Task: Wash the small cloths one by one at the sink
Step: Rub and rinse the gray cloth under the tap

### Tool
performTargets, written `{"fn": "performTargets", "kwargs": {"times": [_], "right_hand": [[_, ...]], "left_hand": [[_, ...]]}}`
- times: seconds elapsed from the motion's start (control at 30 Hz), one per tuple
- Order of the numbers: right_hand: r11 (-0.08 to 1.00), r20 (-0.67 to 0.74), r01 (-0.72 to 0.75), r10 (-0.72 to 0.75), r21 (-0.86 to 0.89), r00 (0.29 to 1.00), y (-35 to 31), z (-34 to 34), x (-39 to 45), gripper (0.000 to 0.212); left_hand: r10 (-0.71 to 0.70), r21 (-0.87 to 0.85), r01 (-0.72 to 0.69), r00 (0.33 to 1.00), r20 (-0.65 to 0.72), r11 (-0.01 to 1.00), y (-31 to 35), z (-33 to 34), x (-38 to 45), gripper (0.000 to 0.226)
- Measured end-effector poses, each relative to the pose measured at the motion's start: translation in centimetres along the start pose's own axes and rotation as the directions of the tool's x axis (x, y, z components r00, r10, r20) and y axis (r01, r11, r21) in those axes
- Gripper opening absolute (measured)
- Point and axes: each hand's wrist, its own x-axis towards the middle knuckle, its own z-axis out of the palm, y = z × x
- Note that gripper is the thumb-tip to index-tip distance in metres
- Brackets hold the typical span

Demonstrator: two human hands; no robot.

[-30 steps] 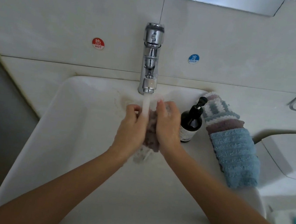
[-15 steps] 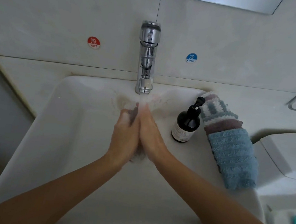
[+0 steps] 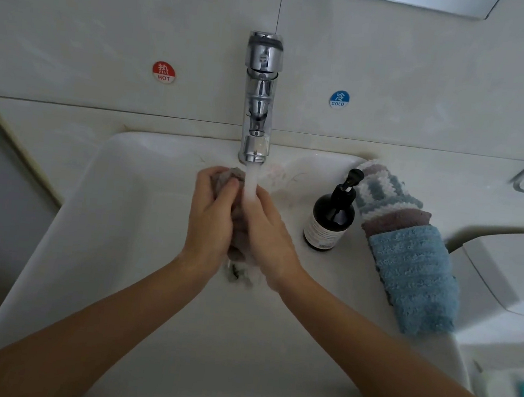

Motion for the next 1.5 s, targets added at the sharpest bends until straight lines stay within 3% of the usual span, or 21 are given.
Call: {"fn": "performTargets", "kwargs": {"times": [0.17,0.3,0.37,0.5,0.6,0.83,0.93,1.17,1.3,1.37,1.5], "right_hand": [[0.991,0.026,-0.053,0.050,0.123,0.998,0.1,0.3,0.2,0.037],[0.998,-0.042,0.052,-0.051,0.023,0.998,0.1,0.3,0.8,0.026],[0.998,-0.093,0.056,-0.056,-0.003,0.994,-0.5,0.1,1.0,0.025],[0.995,-0.152,0.102,-0.101,-0.005,0.983,-0.6,-0.5,1.1,0.017],[0.988,-0.171,0.146,-0.153,-0.054,0.973,-0.3,-0.5,1.1,0.015],[0.963,-0.063,0.207,-0.221,-0.172,0.973,0.1,-0.3,1.0,0.024],[0.942,-0.051,0.250,-0.267,-0.222,0.962,0.0,-0.2,0.6,0.013],[0.943,-0.115,0.191,-0.229,-0.273,0.967,0.2,0.1,0.4,0.022],[0.914,-0.054,0.223,-0.256,-0.340,0.965,-0.4,0.0,0.7,0.031],[0.866,-0.040,0.271,-0.316,-0.420,0.948,-0.5,-0.1,1.0,0.025],[0.881,-0.062,0.210,-0.260,-0.423,0.964,-0.4,-0.3,1.2,0.022]], "left_hand": [[0.110,0.190,-0.129,0.988,0.105,0.973,-0.3,-0.5,0.4,0.022],[0.280,0.464,-0.314,0.949,0.142,0.828,-0.2,-1.1,0.8,0.025],[0.272,0.538,-0.333,0.943,0.192,0.774,0.0,-1.2,1.0,0.025],[0.163,0.468,-0.249,0.963,0.216,0.848,0.1,-1.0,1.4,0.019],[0.187,0.432,-0.274,0.954,0.233,0.859,-0.3,-1.0,1.2,0.011],[0.079,0.285,-0.110,0.990,0.118,0.952,-0.8,-0.9,1.1,0.021],[0.060,0.266,-0.079,0.995,0.082,0.961,-0.7,-1.0,1.1,0.028],[0.047,0.257,-0.064,0.996,0.070,0.964,-0.4,-0.3,0.2,0.052],[-0.008,0.340,-0.005,0.999,0.038,0.941,-0.1,-0.4,0.1,0.057],[-0.004,0.356,-0.002,1.000,0.016,0.935,-0.1,-0.3,0.1,0.057],[0.017,0.368,-0.031,0.999,0.040,0.929,-0.2,-0.2,0.2,0.050]]}}
